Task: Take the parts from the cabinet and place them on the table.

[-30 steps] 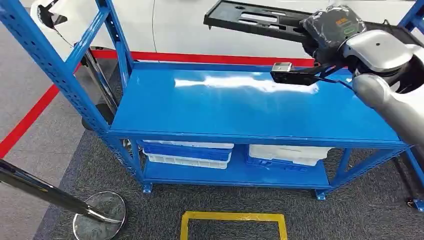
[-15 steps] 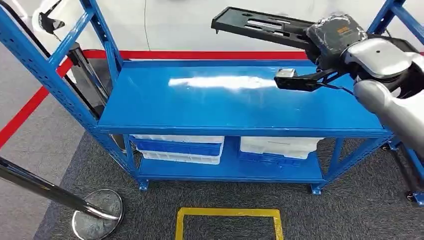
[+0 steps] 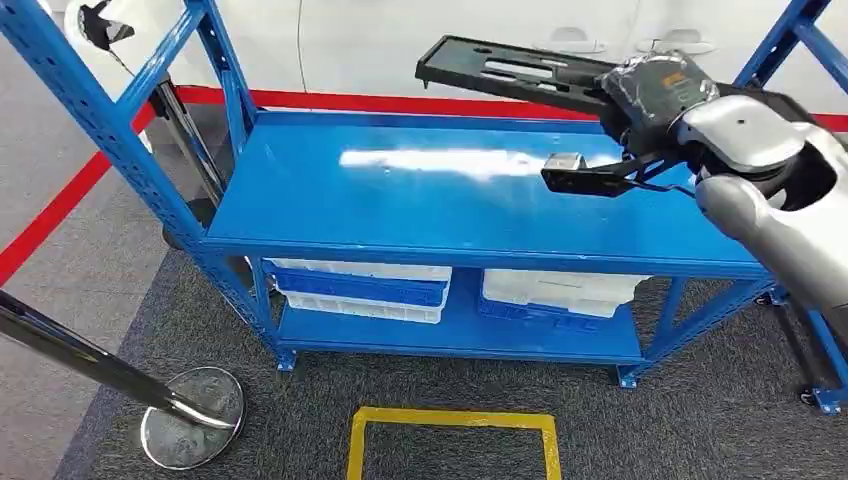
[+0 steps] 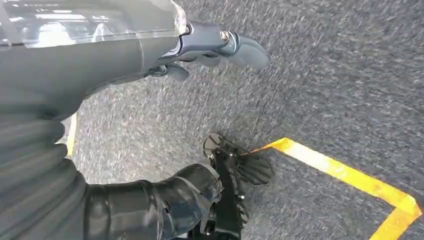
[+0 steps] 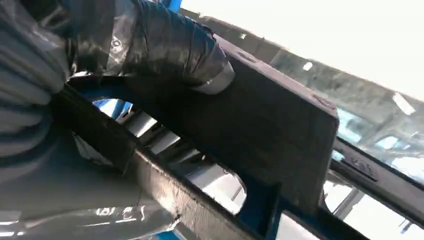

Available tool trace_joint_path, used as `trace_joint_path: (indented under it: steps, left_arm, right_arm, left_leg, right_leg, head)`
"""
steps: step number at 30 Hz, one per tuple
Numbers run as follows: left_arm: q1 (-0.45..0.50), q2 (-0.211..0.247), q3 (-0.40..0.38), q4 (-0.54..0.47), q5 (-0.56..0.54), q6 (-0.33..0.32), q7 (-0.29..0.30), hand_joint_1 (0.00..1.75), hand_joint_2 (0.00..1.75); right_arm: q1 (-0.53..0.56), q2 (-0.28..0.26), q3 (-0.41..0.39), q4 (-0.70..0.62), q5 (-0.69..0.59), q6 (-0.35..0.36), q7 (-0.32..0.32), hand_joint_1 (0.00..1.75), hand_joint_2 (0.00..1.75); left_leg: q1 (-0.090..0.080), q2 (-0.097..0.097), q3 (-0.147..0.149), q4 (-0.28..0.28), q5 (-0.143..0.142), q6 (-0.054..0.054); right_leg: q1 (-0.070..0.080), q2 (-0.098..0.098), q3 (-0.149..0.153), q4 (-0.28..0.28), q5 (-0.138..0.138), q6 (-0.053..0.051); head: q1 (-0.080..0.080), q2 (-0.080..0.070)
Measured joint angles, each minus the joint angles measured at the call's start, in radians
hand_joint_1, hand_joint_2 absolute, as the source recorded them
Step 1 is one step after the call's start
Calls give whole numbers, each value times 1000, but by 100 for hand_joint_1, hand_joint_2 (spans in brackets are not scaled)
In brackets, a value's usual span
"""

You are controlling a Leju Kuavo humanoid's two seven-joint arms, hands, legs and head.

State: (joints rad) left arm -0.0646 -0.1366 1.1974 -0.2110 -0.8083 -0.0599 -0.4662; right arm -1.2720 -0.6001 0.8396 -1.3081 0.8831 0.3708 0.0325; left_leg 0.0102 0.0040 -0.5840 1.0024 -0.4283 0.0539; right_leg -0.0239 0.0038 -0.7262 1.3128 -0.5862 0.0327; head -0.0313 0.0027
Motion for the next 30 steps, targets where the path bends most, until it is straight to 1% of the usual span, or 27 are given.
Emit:
trace_joint_path:
  steps: [1, 2, 3, 4, 5, 6, 8, 9, 10, 11, 12, 13, 14, 15, 16, 17, 19, 20, 21, 22, 24, 25, 26, 27, 28, 29, 30]
  left_arm:
    - [0, 0, 0, 0, -1, 0, 1, 0, 175]
    - [0, -2, 0, 0, -1, 0, 3, 0, 175]
    - [-1, -2, 0, 0, -2, 0, 3, 0, 175]
    - [-1, -2, 0, 0, -2, 0, 3, 0, 175]
    - [-1, 2, 1, -1, -4, 0, 3, 0, 175]
    - [-3, 2, 1, -1, -5, 0, 3, 0, 175]
    - [-3, 2, 1, -1, -5, 0, 3, 0, 175]
    - [0, 2, 2, -1, -7, 0, 4, 0, 175]
    - [-2, 1, 2, -1, -7, 0, 4, 0, 175]
    - [-2, 1, 2, -1, -7, 0, 4, 0, 175]
    - [-3, 1, 2, -1, -7, 0, 4, 0, 175]
    - [-5, 1, 2, -1, -6, 0, 4, 0, 175]
    - [-5, 1, 2, -1, -6, 0, 4, 0, 175]
    - [-4, 1, 3, -1, -6, 0, 4, 0, 175]
    - [-4, 1, 3, -1, -7, 0, 4, 0, 175]
    - [-5, 1, 3, -1, -7, 0, 4, 0, 175]
    - [-8, 1, 3, -1, -8, 0, 4, 0, 175]
    - [-13, 3, 3, -2, -10, 0, 3, 0, 175]
    - [-13, 3, 3, -2, -11, 0, 2, 0, 175]
    - [-14, 3, 3, -2, -11, 0, 1, 0, 175]
    - [-13, 3, 3, -2, -12, 0, 0, 0, 175]
    - [-10, 2, 3, -2, -13, 0, 0, 0, 175]
    - [-10, 2, 4, -2, -14, 0, 0, 0, 175]
    - [-10, 2, 4, -2, -16, 0, 0, 0, 175]
    - [-10, 2, 4, -2, -18, 0, 0, 0, 175]
    - [-10, 2, 5, -2, -18, 0, 0, 0, 175]
    - [-10, 2, 5, -2, -18, 0, -1, 0, 175]
  right_arm:
    - [11, -2, 0, 0, -1, -1, -2, 175, 175]
    - [16, -4, 0, 0, -2, -2, -2, 175, 175]
    - [17, -8, 0, 0, -2, -6, -2, 175, 175]
    - [17, -10, 0, 0, -2, -8, -2, 175, 175]
    - [19, -13, -1, 0, -1, -15, -2, 175, 175]
    - [22, -16, 0, 0, -1, -16, -3, 175, 175]
    - [31, -17, 0, 0, 0, -17, -2, 175, 175]
    - [32, -17, 0, 0, 0, -17, -2, 175, 175]
    - [31, -17, 0, 0, 0, -17, -2, 175, 175]
    - [31, -17, 0, 0, 0, -18, -2, 175, 175]
    - [31, -17, 0, 0, 0, -18, -2, 175, 175]
    - [31, -17, 0, 0, 0, -18, -2, 175, 175]
    - [32, -17, 0, 0, 0, -18, -2, 175, 175]
    - [33, -17, 0, 0, 0, -18, -3, 175, 175]
    - [32, -17, 0, 0, -1, -18, -6, 175, 175]
    - [32, -17, 0, 0, -1, -18, -6, 175, 175]
    - [31, -18, -1, 0, -3, -18, -10, 175, 175]
    - [32, -18, -3, -2, -3, -19, -11, 175, 175]
    - [31, -24, -5, -3, -3, -19, -11, 175, 175]
    - [31, -25, -6, -4, -3, -22, -11, 175, 175]
    - [33, -24, -6, -4, -3, -24, -12, 175, 175]
    - [34, -25, -7, -4, 1, -24, -12, 175, 175]
    - [32, -26, -7, -4, 5, -26, -11, 175, 175]
    - [31, -28, -9, -4, 8, -25, -11, 175, 175]
    - [32, -28, -11, -4, 14, -28, -10, 175, 175]
    - [34, -28, -12, -4, 23, -35, -7, 175, 175]
    - [40, -28, -12, -4, 25, -42, -6, 175, 175]
  left_leg:
    - [3, 0, -6, 7, 0, 0]
    - [7, 0, -12, 17, -2, -3]
    - [11, 0, -21, 31, -7, -10]
    - [13, 0, -28, 45, -11, -17]
    - [9, -3, -40, 53, -12, -28]
    - [8, -4, -46, 63, -11, -32]
    - [8, -6, -49, 56, -1, -45]
    - [9, -6, -55, 56, 3, -50]
    - [14, -5, -60, 65, -9, -54]
    - [14, -4, -74, 94, -50, -56]
    - [14, -5, -97, 159, -106, -56]
    - [13, -5, -121, 232, -149, -57]
    - [13, -5, -144, 308, -182, -57]
    - [13, -5, -149, 346, -194, -55]
    - [12, -5, -131, 338, -189, -52]
    - [11, -5, -93, 289, -169, -46]
    - [6, -5, 29, 114, -120, -27]
    - [1, -4, 60, 49, -132, -17]
    - [-4, -2, 54, 48, -110, -23]
    - [-8, -2, 50, 48, -108, -22]
    - [-13, -4, 43, 38, -89, -12]
    - [-1, -1, 43, 20, -65, -8]
    - [-2, 2, 39, 13, -51, -6]
    - [-2, 6, 27, 13, -31, 4]
    - [-2, 8, 13, 13, -21, 5]
    - [-2, 8, -1, 15, -11, 4]
    - [-3, 8, -16, 17, -2, 3]
  right_leg:
    - [-6, -1, 11, -19, 22, 6]
    - [-12, -3, 40, -73, 58, 12]
    - [-19, -5, 86, -163, 105, 19]
    - [-25, -6, 120, -237, 124, 25]
    - [-13, 1, 119, -234, 110, 24]
    - [-12, 6, 111, -237, 118, 8]
    - [-6, 4, 103, -233, 124, -3]
    - [-10, 2, 98, -235, 131, -14]
    - [-13, 1, 92, -240, 141, -26]
    - [-11, -1, 86, -242, 148, -35]
    - [-9, -4, 77, -242, 156, -43]
    - [-7, -2, 69, -243, 158, -46]
    - [-3, -3, 58, -243, 166, -49]
    - [0, -4, 49, -241, 178, -49]
    - [3, -3, 39, -241, 187, -48]
    - [5, -2, 30, -241, 195, -47]
    - [9, -1, 15, -241, 213, -44]
    - [10, -3, 11, -241, 221, -40]
    - [11, -4, 12, -244, 227, -31]
    - [7, -6, 11, -251, 231, -24]
    - [3, -7, 13, -268, 253, -7]
    - [1, -6, 9, -270, 257, -2]
    - [0, -4, -2, -252, 223, -1]
    - [0, -4, -21, -200, 167, 0]
    - [0, -4, -43, -121, 106, 4]
    - [-1, -4, -63, -47, 62, 7]
    - [-1, -4, -70, 10, 34, 11]
  head:
    - [0, 0]
    - [0, 0]
    - [0, 0]
    - [0, 0]
    - [0, 0]
    - [-2, 0]
    - [-1, 0]
    - [-2, 0]
    - [-2, 0]
    - [-2, 0]
    - [-3, 0]
    - [-2, 0]
    - [-3, 0]
    - [-3, 0]
    - [-3, 0]
    - [-3, 0]
    - [-3, 0]
    - [-3, 0]
    - [0, 0]
    - [-3, 0]
    - [-3, 0]
    - [-2, 0]
    - [-1, 0]
    - [-1, 0]
    - [-1, 0]
    - [-1, 0]
    - [-1, 0]
